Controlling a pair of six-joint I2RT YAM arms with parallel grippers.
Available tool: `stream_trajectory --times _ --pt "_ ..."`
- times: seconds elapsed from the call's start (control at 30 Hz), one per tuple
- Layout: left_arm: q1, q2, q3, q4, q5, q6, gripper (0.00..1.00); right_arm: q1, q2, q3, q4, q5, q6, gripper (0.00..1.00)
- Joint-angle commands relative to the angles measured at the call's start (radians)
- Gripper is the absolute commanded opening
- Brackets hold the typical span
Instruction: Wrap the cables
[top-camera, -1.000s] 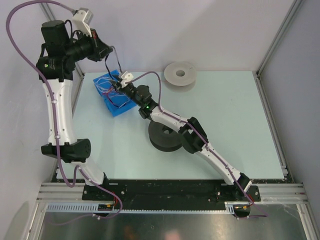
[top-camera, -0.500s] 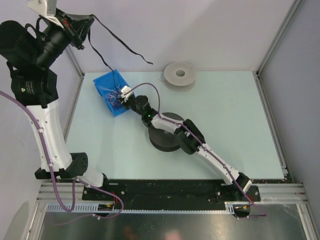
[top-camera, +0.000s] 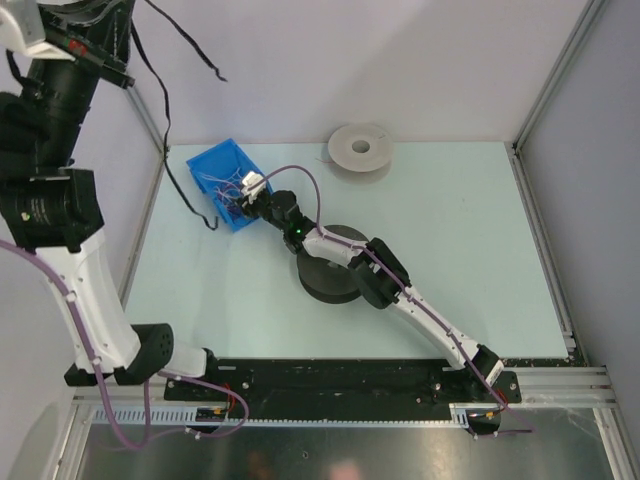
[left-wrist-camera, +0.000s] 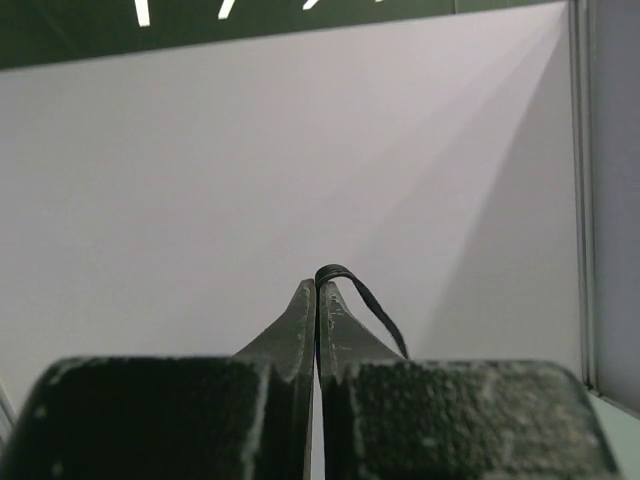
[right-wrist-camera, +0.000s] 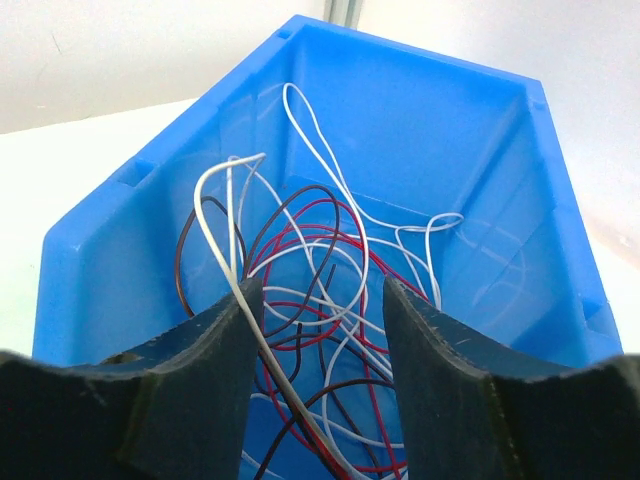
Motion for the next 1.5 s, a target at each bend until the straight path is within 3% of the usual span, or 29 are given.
stream_trajectory --times 0.0,0.2,0.5,0.93,1.17,1.3,1.47 --pt "0.004 -0.074 -0.059 0.099 -0.018 -0.021 0.0 -0.009 -0.055 -0.024 0.059 0.012 0.004 0.58" --pt "0.004 -0.147 -0.232 0.101 -0.005 -0.002 0.0 -0.008 -0.195 -0.181 0.154 -0.042 0.04 0.6" --pt "0.004 -0.175 -0.334 0.1 0.01 0.006 0.0 -0.006 -0.369 -0.38 0.231 -0.097 0.07 0.61" --pt "0.005 -0.185 -0.422 0.101 0.065 0.013 0.0 -0.009 -0.664 -0.717 0.199 -0.201 0.045 0.77" --pt "0.001 -0.205 -0.529 0.101 0.134 0.01 0.0 -0.047 -0.925 -0.901 -0.037 -0.264 0.046 0.84" --pt "-0.011 -0.222 -0.604 0.1 0.181 0.009 0.0 -0.096 -1.076 -0.956 -0.303 -0.34 0.044 0.97" --pt "-0.093 -0.267 -0.732 0.1 0.212 0.07 0.0 -0.182 -1.25 -1.01 -0.637 -0.412 0.044 0.99"
